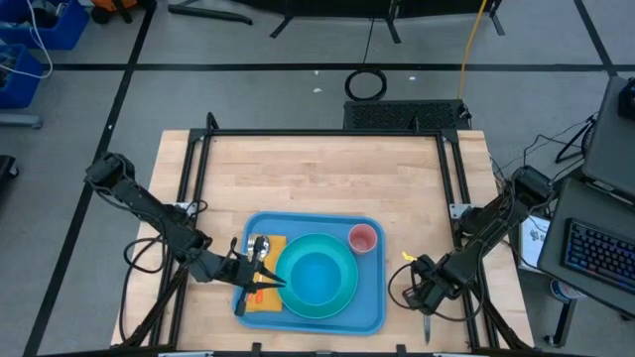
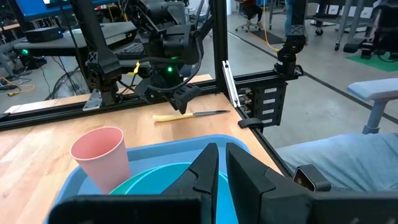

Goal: Set up tray
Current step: Put the yellow knife on the yellow napkin to the right of the orange spoon

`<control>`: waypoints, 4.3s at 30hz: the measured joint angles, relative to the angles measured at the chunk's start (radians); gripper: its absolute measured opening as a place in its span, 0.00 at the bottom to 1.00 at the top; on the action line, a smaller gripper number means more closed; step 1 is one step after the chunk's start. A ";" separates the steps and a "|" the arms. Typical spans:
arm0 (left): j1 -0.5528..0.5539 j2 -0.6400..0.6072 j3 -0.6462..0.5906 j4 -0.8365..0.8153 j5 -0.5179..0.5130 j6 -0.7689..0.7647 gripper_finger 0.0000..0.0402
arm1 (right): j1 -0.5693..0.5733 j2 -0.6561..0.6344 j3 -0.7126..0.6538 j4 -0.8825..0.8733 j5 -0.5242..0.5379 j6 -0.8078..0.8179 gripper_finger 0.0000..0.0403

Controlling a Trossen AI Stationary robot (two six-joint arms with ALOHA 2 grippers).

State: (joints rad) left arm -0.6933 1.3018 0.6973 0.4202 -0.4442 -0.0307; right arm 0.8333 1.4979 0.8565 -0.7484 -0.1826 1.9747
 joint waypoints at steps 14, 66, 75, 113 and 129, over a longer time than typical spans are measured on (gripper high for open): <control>0.000 0.000 0.000 -0.004 0.000 0.000 0.09 | 0.002 -0.006 -0.136 0.217 -0.008 0.024 0.35; 0.000 0.000 0.000 -0.014 0.000 -0.023 0.09 | -0.037 -0.035 0.207 -0.249 0.307 -0.476 0.09; 0.000 0.000 0.000 -0.027 -0.001 -0.062 0.09 | -0.070 -0.032 0.319 -0.290 0.516 -0.729 0.09; 0.162 0.000 0.000 0.081 -0.025 -0.472 0.09 | -0.252 0.080 0.391 0.015 1.142 -2.169 0.09; 0.208 0.000 0.000 0.024 -0.060 -0.528 0.35 | -0.316 0.134 0.391 0.347 1.177 -2.591 0.09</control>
State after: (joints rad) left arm -0.4856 1.3016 0.6973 0.4442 -0.5037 -0.5583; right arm 0.5173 1.6318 1.2476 -0.4009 0.9944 -0.6165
